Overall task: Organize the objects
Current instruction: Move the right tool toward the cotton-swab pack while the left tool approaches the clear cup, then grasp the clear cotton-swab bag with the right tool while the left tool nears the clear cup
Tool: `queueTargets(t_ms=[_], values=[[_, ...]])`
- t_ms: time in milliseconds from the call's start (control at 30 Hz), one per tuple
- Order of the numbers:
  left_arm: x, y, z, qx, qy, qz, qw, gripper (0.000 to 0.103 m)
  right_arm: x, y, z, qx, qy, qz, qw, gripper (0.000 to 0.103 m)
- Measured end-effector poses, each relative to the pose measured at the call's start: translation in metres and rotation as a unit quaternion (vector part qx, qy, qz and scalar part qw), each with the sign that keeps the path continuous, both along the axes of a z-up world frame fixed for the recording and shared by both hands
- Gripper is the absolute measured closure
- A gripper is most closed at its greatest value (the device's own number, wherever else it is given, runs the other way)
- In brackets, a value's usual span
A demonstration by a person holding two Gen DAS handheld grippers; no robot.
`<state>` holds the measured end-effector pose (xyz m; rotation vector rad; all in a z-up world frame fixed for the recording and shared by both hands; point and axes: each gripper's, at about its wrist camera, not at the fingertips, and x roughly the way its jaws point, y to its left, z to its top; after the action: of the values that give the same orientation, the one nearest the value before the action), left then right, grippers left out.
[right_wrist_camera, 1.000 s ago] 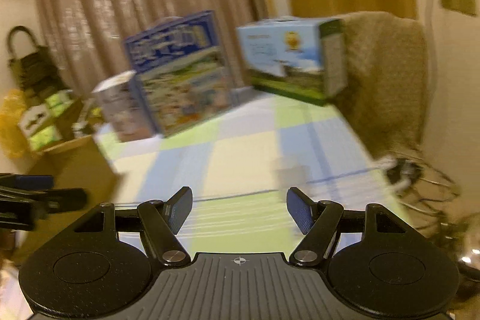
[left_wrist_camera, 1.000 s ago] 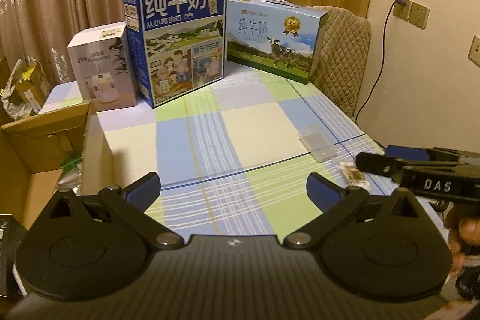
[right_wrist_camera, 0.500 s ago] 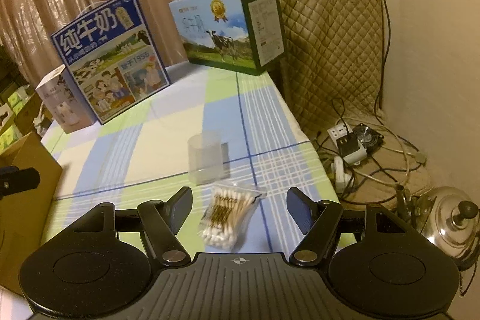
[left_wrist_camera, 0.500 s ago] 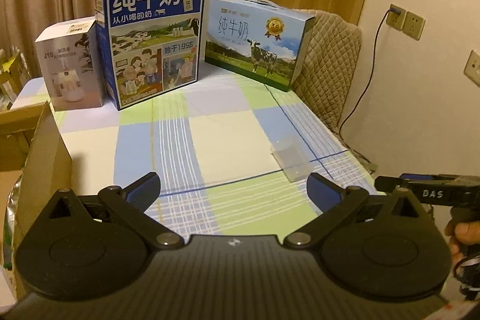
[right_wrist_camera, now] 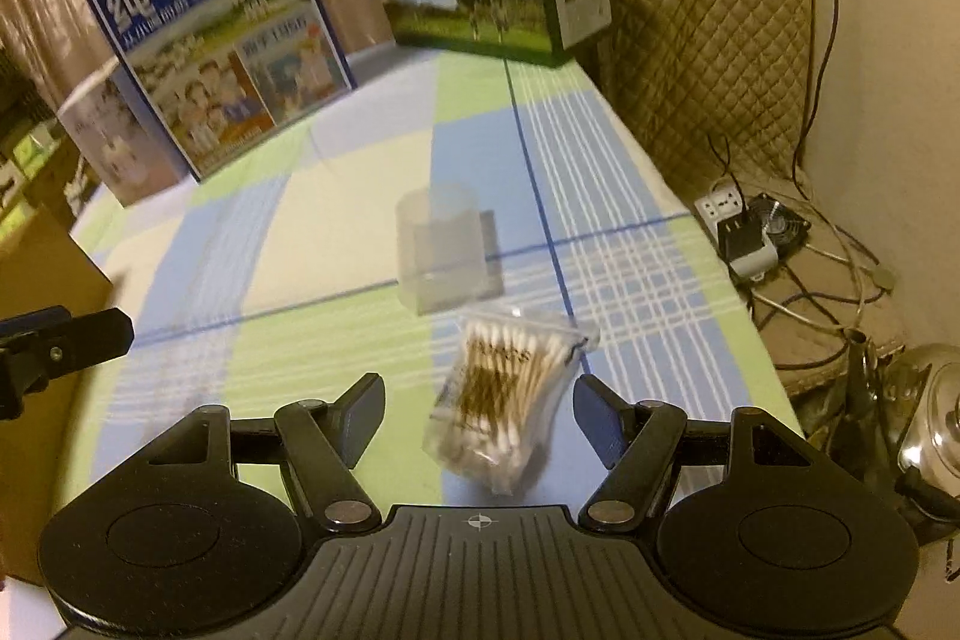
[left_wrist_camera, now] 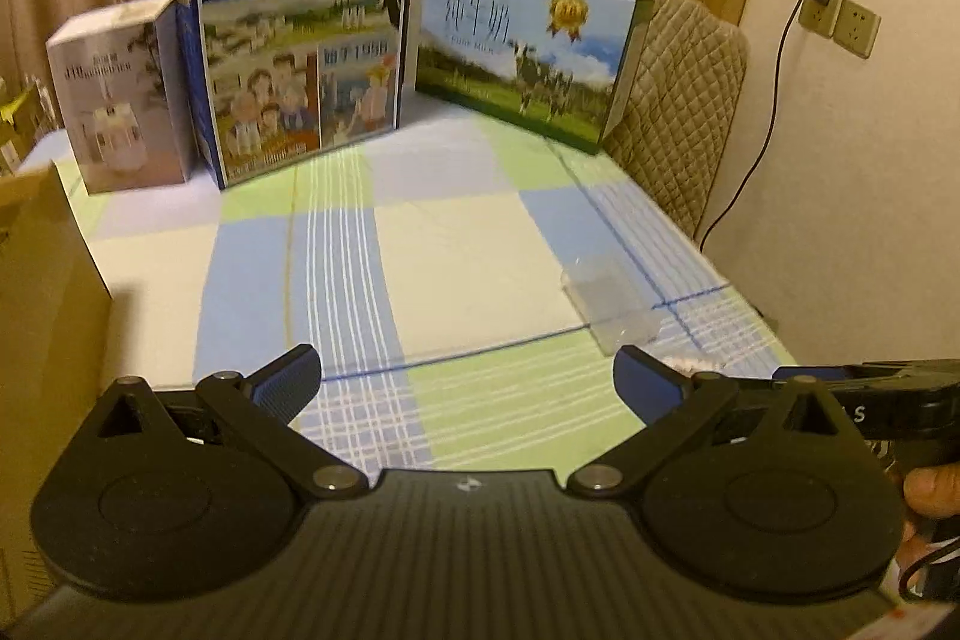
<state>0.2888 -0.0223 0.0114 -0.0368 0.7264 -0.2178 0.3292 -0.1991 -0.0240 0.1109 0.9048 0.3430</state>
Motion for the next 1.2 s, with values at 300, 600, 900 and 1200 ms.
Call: queueTargets(t_ms=[300,600,900,1200], values=[[0.020,0.005,-0.025,-0.013,0.036,0.006,0.9993,0.001,0.018,0.011,-0.022,-0.015,0.013,-0.008,1.000,0.036],[0.027,0.006,-0.030,-0.022,0.045,0.010,0.9987,0.001,0.024,0.026,-0.031,-0.049,0.013,0.009,0.999,0.038],[0.028,0.004,-0.034,-0.018,0.052,0.010,0.9985,0.001,0.026,0.019,-0.028,-0.071,0.021,0.000,0.997,0.080],[0.028,0.006,-0.034,-0.022,0.051,0.012,0.9984,0.001,0.035,0.001,-0.016,-0.068,-0.006,-0.039,0.997,0.081]])
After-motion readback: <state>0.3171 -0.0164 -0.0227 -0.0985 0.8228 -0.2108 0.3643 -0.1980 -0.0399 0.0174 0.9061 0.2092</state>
